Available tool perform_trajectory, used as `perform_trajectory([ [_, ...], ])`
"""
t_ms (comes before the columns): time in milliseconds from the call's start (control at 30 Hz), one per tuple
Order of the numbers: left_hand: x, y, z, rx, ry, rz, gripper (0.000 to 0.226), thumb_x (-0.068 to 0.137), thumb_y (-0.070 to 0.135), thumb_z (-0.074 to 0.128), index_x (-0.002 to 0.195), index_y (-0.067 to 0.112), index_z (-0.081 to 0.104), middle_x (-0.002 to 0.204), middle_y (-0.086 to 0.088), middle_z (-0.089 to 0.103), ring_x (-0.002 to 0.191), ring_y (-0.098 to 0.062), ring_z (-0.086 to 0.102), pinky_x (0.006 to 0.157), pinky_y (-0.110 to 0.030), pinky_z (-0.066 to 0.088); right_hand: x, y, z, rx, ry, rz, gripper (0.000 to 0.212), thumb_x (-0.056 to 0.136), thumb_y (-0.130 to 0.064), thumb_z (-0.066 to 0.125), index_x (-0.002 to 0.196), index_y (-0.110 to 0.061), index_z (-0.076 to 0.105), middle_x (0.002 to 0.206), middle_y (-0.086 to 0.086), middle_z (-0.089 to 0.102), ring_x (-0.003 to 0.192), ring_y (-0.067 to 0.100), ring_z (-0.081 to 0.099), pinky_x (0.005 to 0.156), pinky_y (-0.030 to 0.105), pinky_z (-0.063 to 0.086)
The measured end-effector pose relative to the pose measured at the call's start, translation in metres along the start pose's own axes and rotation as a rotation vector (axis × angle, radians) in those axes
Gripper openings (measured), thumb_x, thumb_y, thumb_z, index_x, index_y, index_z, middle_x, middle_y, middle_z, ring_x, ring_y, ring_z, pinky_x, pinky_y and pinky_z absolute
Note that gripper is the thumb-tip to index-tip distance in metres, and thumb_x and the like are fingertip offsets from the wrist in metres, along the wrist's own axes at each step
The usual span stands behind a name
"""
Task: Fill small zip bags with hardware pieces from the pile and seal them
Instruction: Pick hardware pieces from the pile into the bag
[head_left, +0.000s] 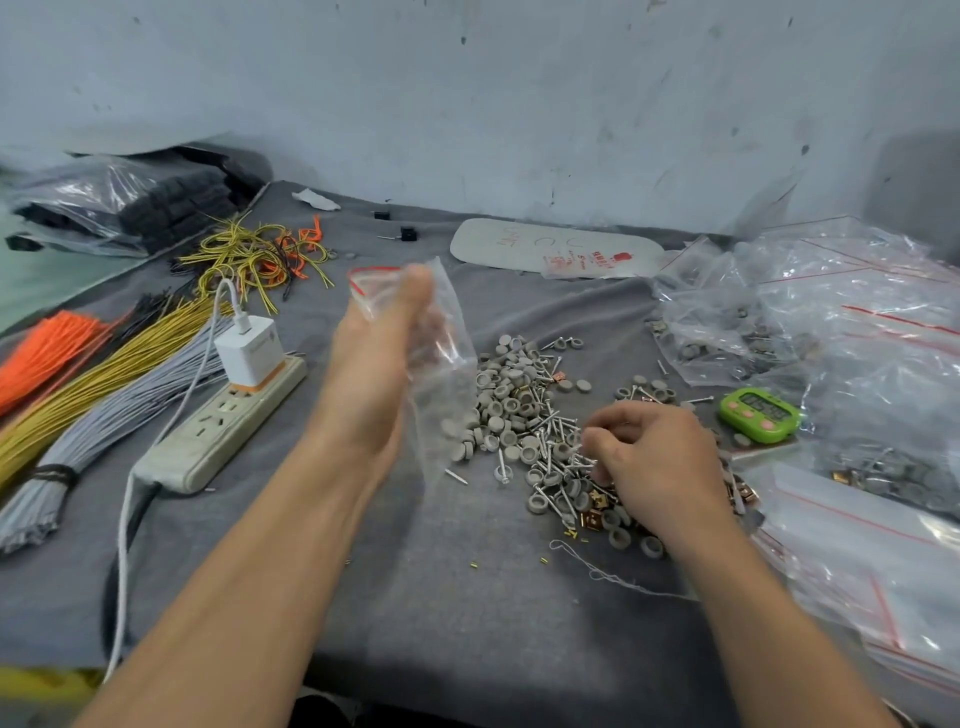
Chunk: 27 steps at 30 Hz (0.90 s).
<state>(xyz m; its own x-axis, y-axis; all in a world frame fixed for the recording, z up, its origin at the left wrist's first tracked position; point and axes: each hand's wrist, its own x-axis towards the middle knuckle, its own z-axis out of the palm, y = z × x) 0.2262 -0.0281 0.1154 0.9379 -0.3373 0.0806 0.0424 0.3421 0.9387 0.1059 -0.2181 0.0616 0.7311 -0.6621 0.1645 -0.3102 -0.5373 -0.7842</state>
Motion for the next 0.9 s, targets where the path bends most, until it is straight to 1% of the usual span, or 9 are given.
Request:
perform_trajectory([
  [133,-0.011,-0.005,-0.005,0.882,0.094,0.401,0.099,0.068,0.045,0.085,0.150,0.046,0.030,0.135,0.005,0.064,0.111,-0.013,0.065,0.100,-0.035,0.048,-0.008,-0.005,0.002,0.244,0.014,-0.067,0.016,0.084,-0.020,0.081,0.074,-0.032,0.078,0.063,-0.011,0.073,0.051,0.002,0.066,0.050,0.012,0.046],
  [267,-0.020,-0.038,0.002,1.467,-0.115,0.574,0.091,0.075,0.018,0.077,0.153,0.032,0.033,0.117,0.001,0.068,0.106,-0.027,0.063,0.082,-0.035,0.044,-0.013,-0.010,0.001,0.474,-0.093,-0.075,0.020,0.079,-0.009,0.081,0.079,-0.029,0.081,0.068,0.003,0.075,0.053,0.009,0.062,0.052,0.019,0.047],
  [333,-0.024,-0.050,0.011,1.449,-0.197,0.553,0.089,0.077,0.023,0.077,0.153,0.031,0.032,0.122,0.005,0.066,0.112,-0.023,0.060,0.080,-0.032,0.040,-0.014,-0.013,0.008,0.457,-0.177,-0.073,0.021,0.079,-0.006,0.079,0.080,-0.026,0.082,0.068,0.005,0.075,0.052,0.011,0.061,0.051,0.021,0.046],
  [433,-0.023,-0.054,0.016,1.298,-0.293,0.443,0.080,0.082,0.037,0.068,0.153,0.036,0.029,0.133,0.007,0.062,0.122,-0.019,0.058,0.095,-0.030,0.045,-0.017,-0.017,0.022,0.430,-0.317,-0.065,0.020,0.083,-0.006,0.077,0.084,-0.025,0.083,0.069,0.001,0.076,0.045,0.003,0.053,0.043,0.015,0.038],
  [533,-0.023,-0.051,0.013,1.285,-0.350,0.311,0.088,0.074,0.033,0.071,0.151,0.041,0.029,0.136,0.008,0.061,0.124,-0.018,0.058,0.098,-0.032,0.049,-0.018,-0.018,0.030,0.395,-0.453,-0.073,0.015,0.086,-0.012,0.077,0.088,-0.026,0.084,0.066,-0.005,0.073,0.043,-0.001,0.045,0.041,0.012,0.033],
  [633,-0.025,-0.048,0.009,1.370,-0.378,0.249,0.095,0.070,0.025,0.078,0.152,0.037,0.032,0.139,0.008,0.059,0.127,-0.018,0.056,0.098,-0.029,0.048,-0.016,-0.018,0.030,0.425,-0.489,-0.168,0.018,0.088,-0.014,0.073,0.093,-0.028,0.083,0.073,-0.005,0.077,0.057,0.000,0.056,0.047,0.019,0.042],
  [700,-0.025,-0.046,0.008,1.360,-0.388,0.223,0.082,0.067,0.023,0.077,0.140,0.041,0.044,0.130,0.012,0.063,0.120,-0.017,0.059,0.095,-0.032,0.051,-0.015,-0.020,0.029,0.453,-0.470,-0.194,0.019,0.088,-0.018,0.071,0.098,-0.029,0.083,0.086,-0.002,0.080,0.074,0.008,0.067,0.060,0.038,0.056],
  [800,-0.026,-0.041,0.006,1.324,-0.417,0.172,0.043,0.065,0.022,0.070,0.098,0.045,0.055,0.096,0.016,0.067,0.093,-0.012,0.065,0.079,-0.038,0.057,-0.018,-0.019,0.031,0.384,-0.568,-0.249,0.018,0.088,-0.015,0.072,0.097,-0.026,0.083,0.087,-0.010,0.079,0.075,-0.004,0.067,0.069,0.018,0.052],
  [900,-0.022,-0.037,0.000,1.346,-0.408,0.189,0.030,0.072,0.021,0.070,0.098,0.035,0.063,0.088,0.011,0.069,0.084,-0.008,0.064,0.075,-0.032,0.054,-0.015,-0.020,0.026,0.411,-0.442,-0.172,0.032,0.088,-0.002,0.064,0.097,-0.027,0.083,0.090,-0.009,0.080,0.088,0.004,0.074,0.078,0.023,0.056],
])
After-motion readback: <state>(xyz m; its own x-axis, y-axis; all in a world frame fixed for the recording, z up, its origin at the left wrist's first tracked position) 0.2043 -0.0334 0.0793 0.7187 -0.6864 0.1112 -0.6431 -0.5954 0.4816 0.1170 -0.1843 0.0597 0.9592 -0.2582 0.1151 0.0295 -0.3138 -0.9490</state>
